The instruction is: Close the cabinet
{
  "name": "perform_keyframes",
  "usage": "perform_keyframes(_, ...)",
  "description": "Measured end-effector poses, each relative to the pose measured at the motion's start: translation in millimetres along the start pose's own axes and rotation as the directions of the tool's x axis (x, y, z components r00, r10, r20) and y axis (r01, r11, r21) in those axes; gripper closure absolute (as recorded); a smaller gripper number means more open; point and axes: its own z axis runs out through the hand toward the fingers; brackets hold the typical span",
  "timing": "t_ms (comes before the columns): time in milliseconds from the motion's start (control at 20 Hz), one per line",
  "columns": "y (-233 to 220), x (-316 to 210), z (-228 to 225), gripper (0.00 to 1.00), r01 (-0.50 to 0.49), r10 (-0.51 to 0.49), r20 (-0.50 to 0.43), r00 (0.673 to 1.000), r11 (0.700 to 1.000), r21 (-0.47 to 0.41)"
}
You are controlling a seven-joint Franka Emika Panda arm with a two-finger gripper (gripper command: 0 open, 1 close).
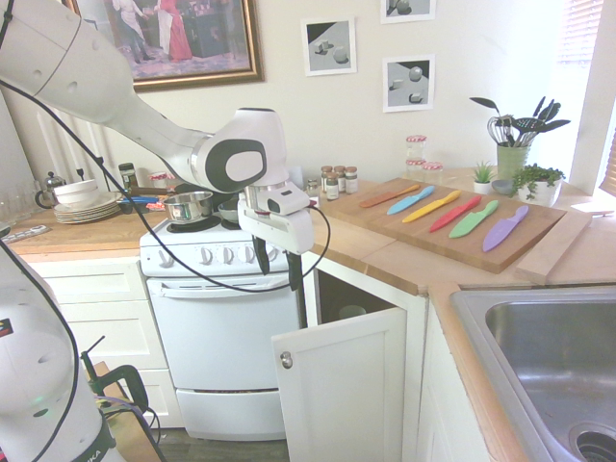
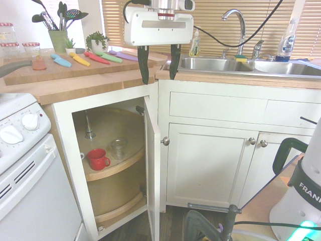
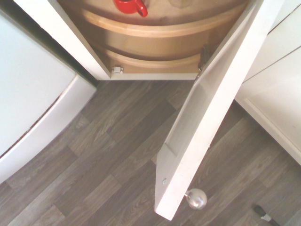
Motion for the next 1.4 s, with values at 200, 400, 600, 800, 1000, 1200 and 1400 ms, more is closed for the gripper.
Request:
perform_keyframes(200, 2, 1, 6, 0.0, -0.004, 0.004, 0.009, 1.0, 1.0, -0.007)
perform_keyframes(400, 14, 7, 28, 0.0, 0.001, -0.001, 0.013, 1.0, 1.0, -0.024)
perform_keyframes(600, 39, 19, 49, 0.0, 0.04, -0.04, -0.005, 0.999, 0.999, -0.033)
perform_keyframes(800, 59, 29, 80, 0.0, 0.126, -0.127, -0.044, 0.991, 0.992, -0.032)
perform_keyframes(1000, 61, 38, 125, 0.0, 0.248, -0.25, -0.087, 0.964, 0.968, -0.034)
perform_keyframes(1200, 60, 54, 152, 0.0, 0.358, -0.36, -0.126, 0.925, 0.933, -0.035)
perform_keyframes(1400, 54, 76, 164, 0.0, 0.449, -0.451, -0.145, 0.881, 0.892, -0.048)
